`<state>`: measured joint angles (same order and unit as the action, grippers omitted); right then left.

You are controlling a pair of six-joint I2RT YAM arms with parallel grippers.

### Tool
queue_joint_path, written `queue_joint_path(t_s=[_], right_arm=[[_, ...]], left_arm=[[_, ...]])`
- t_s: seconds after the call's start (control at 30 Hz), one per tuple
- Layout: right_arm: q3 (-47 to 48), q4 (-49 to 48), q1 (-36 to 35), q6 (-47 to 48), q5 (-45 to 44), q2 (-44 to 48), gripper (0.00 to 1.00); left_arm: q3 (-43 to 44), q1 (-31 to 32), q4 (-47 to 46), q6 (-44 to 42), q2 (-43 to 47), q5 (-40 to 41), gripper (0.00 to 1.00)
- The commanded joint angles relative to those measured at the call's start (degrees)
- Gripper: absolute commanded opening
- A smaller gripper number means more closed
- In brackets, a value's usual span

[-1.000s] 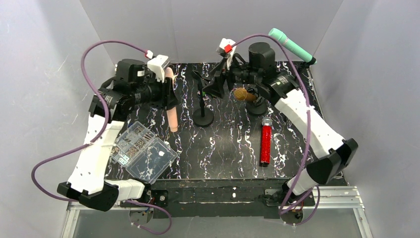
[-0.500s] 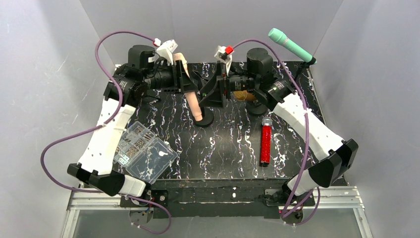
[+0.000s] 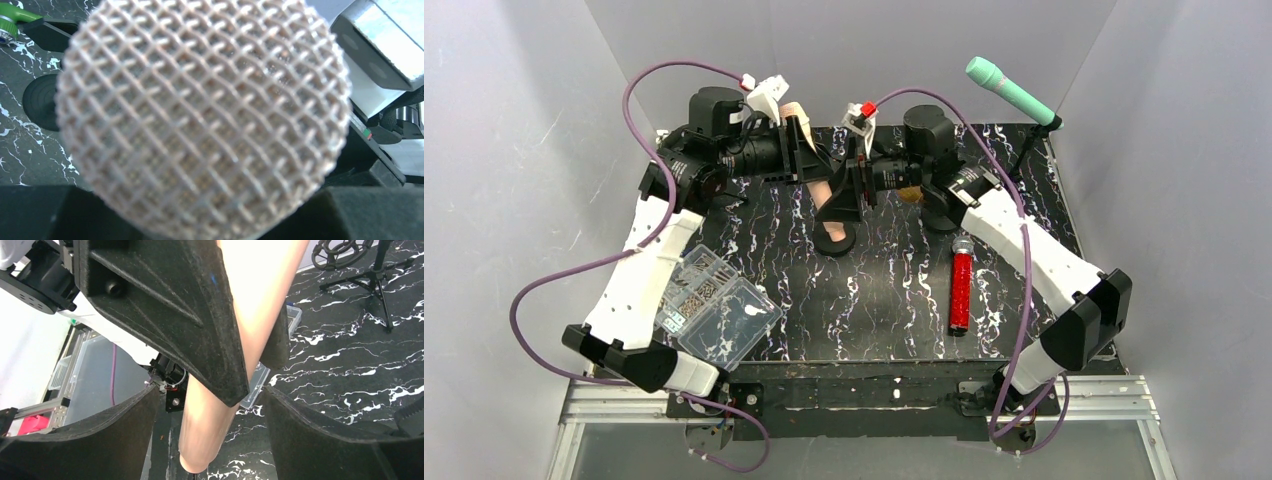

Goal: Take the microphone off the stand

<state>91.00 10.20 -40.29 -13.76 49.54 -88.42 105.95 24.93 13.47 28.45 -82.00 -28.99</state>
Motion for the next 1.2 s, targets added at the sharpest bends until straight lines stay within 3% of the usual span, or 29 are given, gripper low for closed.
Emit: queue_joint_path(t_s=[0.0,0.27,0.67,1.0,1.17], right_arm=[[-0.5,2.2,-0.3,4.6,-2.9,2.1,0.84],[-7.1,13.0,2.5,18.3,-12.0,12.5,0.85],[-11.1,14.9,20.5,20.2,-14.4,23.6,0.86],[-13.9,13.7,28.3,20.9,-18.3,27.8,0.86],[-16.3,12.7,30.4,20.4,-19.3,30.3,0.86]], left_arm=[[0.7,0.1,0.3,1.0,1.3,-1.1,0.00],[-3.6,0.8,8.2,1.4,3.7,-0.5,0.00],[-18.7,12.7,14.7,3.3,4.3,10.2,0.00],[-21.3,22.8,20.2,3.5,-1.5,21.3,0.00],[-18.0,27.5,20.4,3.9,-8.0,24.2,0.00]])
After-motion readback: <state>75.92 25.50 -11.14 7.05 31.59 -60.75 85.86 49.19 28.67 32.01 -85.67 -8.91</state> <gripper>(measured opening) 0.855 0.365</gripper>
